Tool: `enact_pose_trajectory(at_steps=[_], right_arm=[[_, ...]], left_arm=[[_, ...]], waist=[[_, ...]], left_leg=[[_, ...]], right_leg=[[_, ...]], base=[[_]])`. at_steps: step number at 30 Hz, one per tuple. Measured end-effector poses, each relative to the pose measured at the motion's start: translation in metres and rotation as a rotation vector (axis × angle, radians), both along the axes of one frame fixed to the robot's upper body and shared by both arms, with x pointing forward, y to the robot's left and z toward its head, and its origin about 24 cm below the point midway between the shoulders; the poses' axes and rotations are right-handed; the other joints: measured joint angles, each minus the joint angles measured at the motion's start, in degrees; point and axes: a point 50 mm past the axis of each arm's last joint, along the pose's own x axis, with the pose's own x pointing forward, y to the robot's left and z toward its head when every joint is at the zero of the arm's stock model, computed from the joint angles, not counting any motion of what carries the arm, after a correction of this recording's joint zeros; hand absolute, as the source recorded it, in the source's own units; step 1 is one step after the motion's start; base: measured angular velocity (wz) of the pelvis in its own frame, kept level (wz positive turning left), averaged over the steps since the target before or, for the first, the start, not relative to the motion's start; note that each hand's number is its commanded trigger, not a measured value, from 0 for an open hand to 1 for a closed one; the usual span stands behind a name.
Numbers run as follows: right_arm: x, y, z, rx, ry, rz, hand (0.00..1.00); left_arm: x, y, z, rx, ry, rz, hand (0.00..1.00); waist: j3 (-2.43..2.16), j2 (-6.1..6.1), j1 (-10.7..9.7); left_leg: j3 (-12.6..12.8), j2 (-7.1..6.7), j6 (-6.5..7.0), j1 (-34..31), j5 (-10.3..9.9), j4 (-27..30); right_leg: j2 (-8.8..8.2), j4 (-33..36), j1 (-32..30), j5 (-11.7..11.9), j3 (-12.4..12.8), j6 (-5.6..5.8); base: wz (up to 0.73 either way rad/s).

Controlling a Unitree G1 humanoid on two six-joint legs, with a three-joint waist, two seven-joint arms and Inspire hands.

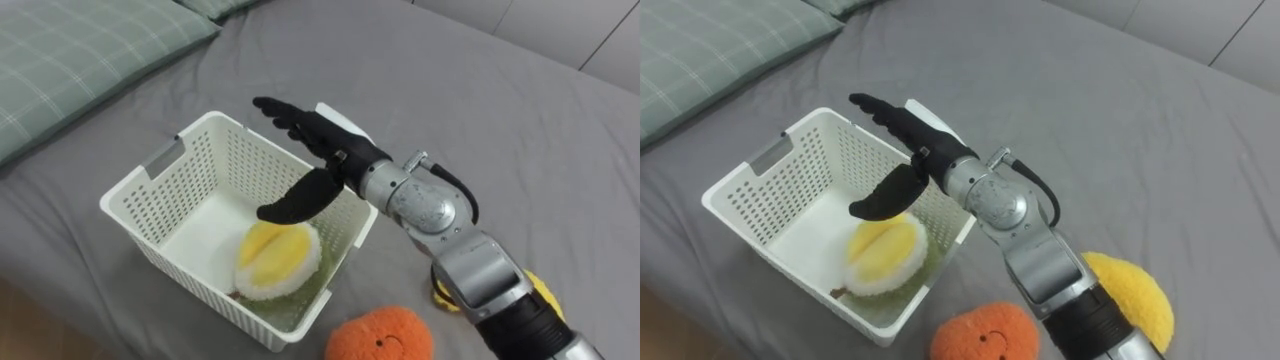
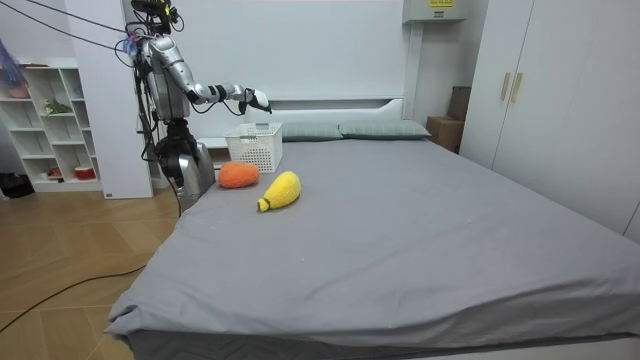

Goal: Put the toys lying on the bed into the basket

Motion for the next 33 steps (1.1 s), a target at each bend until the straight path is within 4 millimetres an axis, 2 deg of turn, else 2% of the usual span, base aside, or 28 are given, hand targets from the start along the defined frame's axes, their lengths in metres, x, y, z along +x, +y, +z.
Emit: enact_pose_trajectory(at_steps=[8,11,13,15,16,19,21,24,30,33], right_arm=[[0.003,-0.008,0.018,0.040,-0.082,-0.045,0.00],[0.004,-0.024,0.020,0.062,-0.118,-0.146,0.00],[0.001,-0.036,0.017,0.076,-0.138,-0.213,0.00],[-0.001,-0.049,0.011,0.075,-0.138,-0.285,0.00],[-0.003,-0.061,0.004,0.063,-0.129,-0.339,0.00],[-0.009,-0.095,-0.013,0.014,-0.098,-0.491,0.00],[-0.012,-0.120,-0.027,-0.028,-0.067,-0.596,0.00],[-0.018,-0.152,-0.045,-0.105,-0.016,-0.729,0.00],[-0.023,-0.184,-0.060,-0.202,0.030,-0.840,0.00],[-0.033,-0.198,-0.077,-0.251,0.099,-0.896,0.00]], left_arm=[[-0.004,0.002,0.000,0.007,0.004,0.014,0.00],[-0.007,0.002,0.000,0.003,-0.002,0.055,0.00],[-0.012,0.004,0.000,0.005,0.003,0.076,0.00],[-0.018,0.005,-0.001,0.006,0.012,0.094,0.00],[-0.020,0.006,0.000,0.012,0.016,0.098,0.00],[-0.024,0.006,-0.001,0.023,0.007,0.118,0.00],[-0.028,0.006,-0.001,0.033,0.004,0.141,0.00],[-0.035,0.007,-0.001,0.042,0.015,0.146,0.00],[-0.044,0.007,-0.001,0.045,0.035,0.148,0.00],[-0.050,0.008,0.000,0.052,0.039,0.150,0.00]], waist=[[-0.02,0.09,-1.8],[-0.16,0.28,-2.4],[-0.21,0.38,-3.5],[-0.39,0.53,-5.3],[-0.50,0.64,-6.5],[-0.81,1.10,-8.0],[-0.95,1.44,-9.8],[-1.01,1.43,-11.9],[-1.07,1.10,-14.1],[-1.17,0.56,-14.4]], left_leg=[[0.4,0.07,0.01,-0.1,0.0,0.1],[0.7,0.09,0.02,0.3,0.0,0.0],[0.8,0.09,0.03,0.3,0.0,0.1],[0.8,0.08,0.06,0.4,0.0,0.1],[0.9,0.08,0.06,0.5,0.0,0.1],[1.7,0.14,0.10,1.0,0.0,-0.1],[2.3,0.19,0.11,1.7,0.0,-0.8],[2.4,0.19,0.12,2.4,0.0,-1.1],[3.4,0.38,0.12,2.7,0.0,-1.2],[3.5,0.41,0.11,2.9,0.0,-1.2]], right_leg=[[-0.25,0.0,-0.2,0.0,0.4,0.00],[-0.15,0.0,-0.1,0.1,1.0,0.09],[-0.19,0.0,-0.2,0.1,1.1,0.16],[-0.21,0.0,-0.1,0.2,1.2,0.19],[-0.22,0.0,-0.1,0.2,1.2,0.19],[-0.22,0.2,0.1,0.2,1.8,0.20],[-0.08,0.2,0.3,0.2,2.8,0.17],[-0.08,0.2,0.8,0.2,3.0,0.17],[0.14,0.3,0.7,0.2,4.1,0.12],[0.17,0.3,0.7,0.2,4.2,0.13]], base=[[-0.02],[-0.05],[0.00],[0.00],[-0.06],[-0.14],[-0.19],[-0.04],[-0.08],[-0.03]])
